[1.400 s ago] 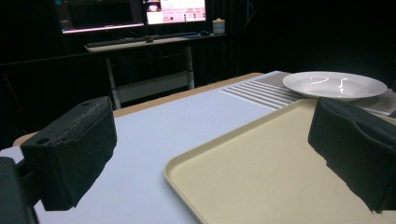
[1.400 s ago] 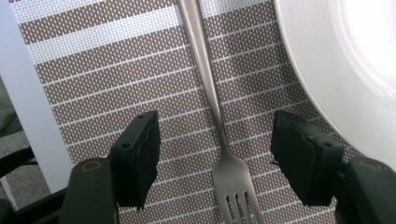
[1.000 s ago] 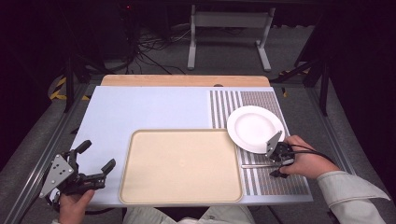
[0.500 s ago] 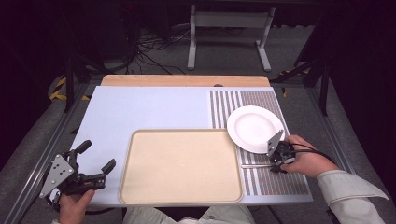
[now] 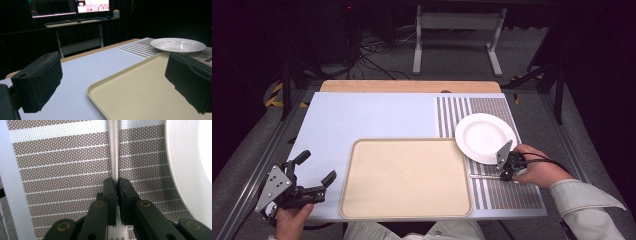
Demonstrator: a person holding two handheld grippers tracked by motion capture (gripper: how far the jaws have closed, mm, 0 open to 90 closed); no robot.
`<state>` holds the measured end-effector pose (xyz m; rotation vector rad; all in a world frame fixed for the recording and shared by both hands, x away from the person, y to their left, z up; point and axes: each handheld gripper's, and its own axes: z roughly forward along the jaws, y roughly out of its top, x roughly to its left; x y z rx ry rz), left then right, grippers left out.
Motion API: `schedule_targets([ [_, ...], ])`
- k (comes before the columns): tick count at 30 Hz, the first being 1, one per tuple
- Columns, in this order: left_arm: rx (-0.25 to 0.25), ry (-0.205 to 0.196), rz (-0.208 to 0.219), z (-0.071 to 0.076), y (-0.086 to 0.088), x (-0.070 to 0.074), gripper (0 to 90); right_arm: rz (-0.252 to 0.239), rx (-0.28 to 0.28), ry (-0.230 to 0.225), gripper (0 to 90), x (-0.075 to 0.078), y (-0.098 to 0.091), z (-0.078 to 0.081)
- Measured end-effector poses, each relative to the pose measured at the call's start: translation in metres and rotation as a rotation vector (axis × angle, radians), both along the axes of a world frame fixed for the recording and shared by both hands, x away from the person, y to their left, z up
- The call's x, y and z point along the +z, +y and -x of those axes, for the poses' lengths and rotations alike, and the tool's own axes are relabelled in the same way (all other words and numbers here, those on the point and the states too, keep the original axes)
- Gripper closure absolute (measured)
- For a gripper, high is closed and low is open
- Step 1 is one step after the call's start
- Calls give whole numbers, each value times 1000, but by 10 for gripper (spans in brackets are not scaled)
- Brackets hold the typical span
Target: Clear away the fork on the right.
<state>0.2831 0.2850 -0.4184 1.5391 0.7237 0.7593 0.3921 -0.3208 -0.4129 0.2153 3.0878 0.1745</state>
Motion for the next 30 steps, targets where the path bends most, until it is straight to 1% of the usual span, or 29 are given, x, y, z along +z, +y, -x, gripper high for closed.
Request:
schedule_targets([
  [4,-1,-1,-3,0,0,0,19,12,12,8,862,0,1,-1],
  [10,0,2,-2,0,0,0,19,21,29,6,867,1,2,0],
  [15,2,1,1,0,1,0,19,18,31,6,868,4,2,3],
  [22,0,1,-1,0,0,0,19,-11,41,-25,868,23,1,10],
  [23,2,-1,2,0,0,0,19,-20,44,-41,868,27,2,10],
  [25,1,-2,3,0,0,0,19,-33,42,-48,868,35,4,12],
  [26,1,-2,3,0,0,0,19,-33,42,-48,868,35,4,12],
  [27,0,0,2,0,0,0,19,-54,57,-71,868,42,7,12],
  [30,1,0,1,0,0,0,19,-62,58,-82,868,52,13,13],
])
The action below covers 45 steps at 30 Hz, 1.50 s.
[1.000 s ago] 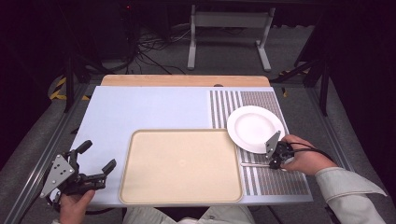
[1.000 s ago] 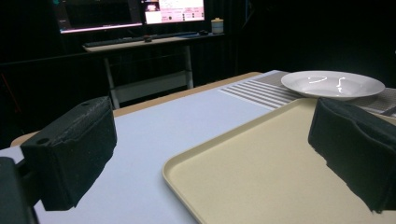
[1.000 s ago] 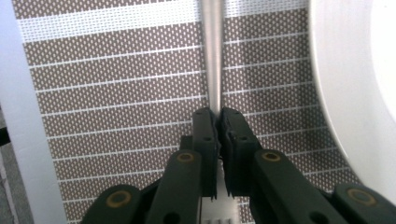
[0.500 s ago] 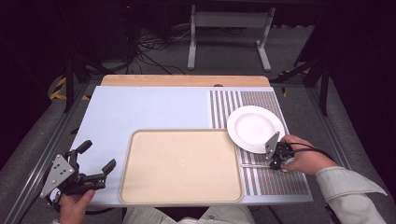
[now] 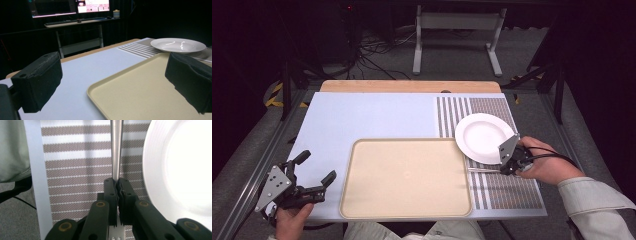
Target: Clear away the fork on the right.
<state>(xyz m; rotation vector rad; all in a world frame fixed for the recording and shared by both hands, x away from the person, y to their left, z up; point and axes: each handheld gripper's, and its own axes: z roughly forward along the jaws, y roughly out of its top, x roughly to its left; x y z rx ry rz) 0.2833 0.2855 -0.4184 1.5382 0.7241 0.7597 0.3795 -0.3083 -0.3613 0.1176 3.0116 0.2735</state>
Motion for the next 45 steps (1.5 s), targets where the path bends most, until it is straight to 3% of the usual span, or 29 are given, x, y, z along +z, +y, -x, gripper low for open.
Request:
schedule_targets([
  [14,-1,-1,-2,0,0,0,20,-41,59,-57,868,27,26,-9],
  [23,1,-2,1,0,1,0,20,-67,107,-98,868,37,56,-21],
  [34,4,-2,4,1,2,1,20,-84,157,-107,868,41,89,-33],
  [45,1,-3,7,1,3,1,20,-90,198,-96,867,36,118,-44],
])
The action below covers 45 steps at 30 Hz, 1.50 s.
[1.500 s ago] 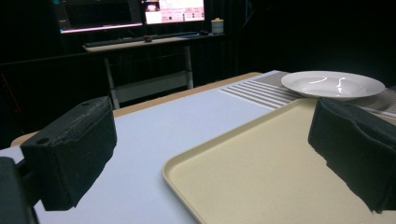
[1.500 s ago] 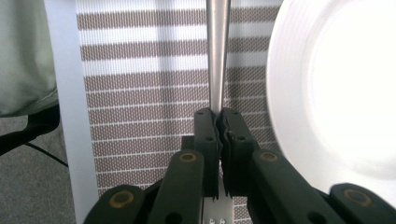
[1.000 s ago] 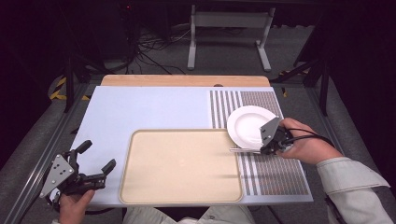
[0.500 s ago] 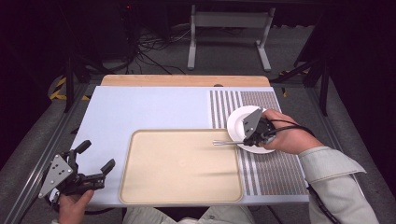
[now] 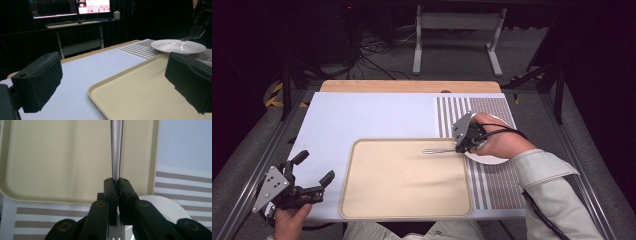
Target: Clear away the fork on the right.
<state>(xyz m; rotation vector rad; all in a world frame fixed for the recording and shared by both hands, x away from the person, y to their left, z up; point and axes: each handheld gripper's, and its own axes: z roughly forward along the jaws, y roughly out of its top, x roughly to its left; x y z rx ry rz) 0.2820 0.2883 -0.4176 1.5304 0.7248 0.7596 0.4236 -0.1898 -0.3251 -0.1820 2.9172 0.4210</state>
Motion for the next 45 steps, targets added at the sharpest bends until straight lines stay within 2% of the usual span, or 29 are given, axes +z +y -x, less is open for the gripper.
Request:
schedule_targets([
  [14,-2,2,-1,-1,0,0,20,17,36,16,867,-11,30,-12],
  [23,-3,2,-1,-1,0,0,20,25,39,22,866,-20,41,-19],
  [37,-4,1,1,-1,1,0,20,47,39,67,866,-48,54,-26],
  [45,-4,-3,2,-1,1,0,20,78,44,94,866,-64,59,-27],
])
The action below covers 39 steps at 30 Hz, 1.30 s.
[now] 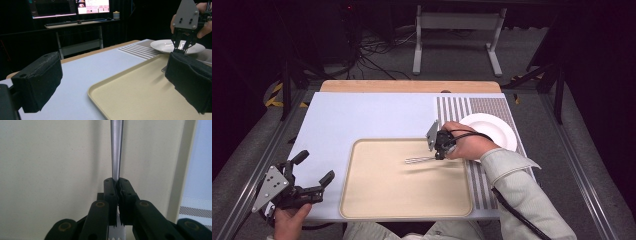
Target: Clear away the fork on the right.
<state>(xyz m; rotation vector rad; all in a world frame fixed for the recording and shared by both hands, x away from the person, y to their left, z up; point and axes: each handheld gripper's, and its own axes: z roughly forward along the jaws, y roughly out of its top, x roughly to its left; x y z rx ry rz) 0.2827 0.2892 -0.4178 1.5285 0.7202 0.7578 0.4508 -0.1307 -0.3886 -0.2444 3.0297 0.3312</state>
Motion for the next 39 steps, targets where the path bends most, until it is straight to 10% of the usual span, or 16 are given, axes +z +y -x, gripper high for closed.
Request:
schedule_targets([
  [39,-5,4,2,0,0,0,20,74,9,69,863,-28,10,-5],
])
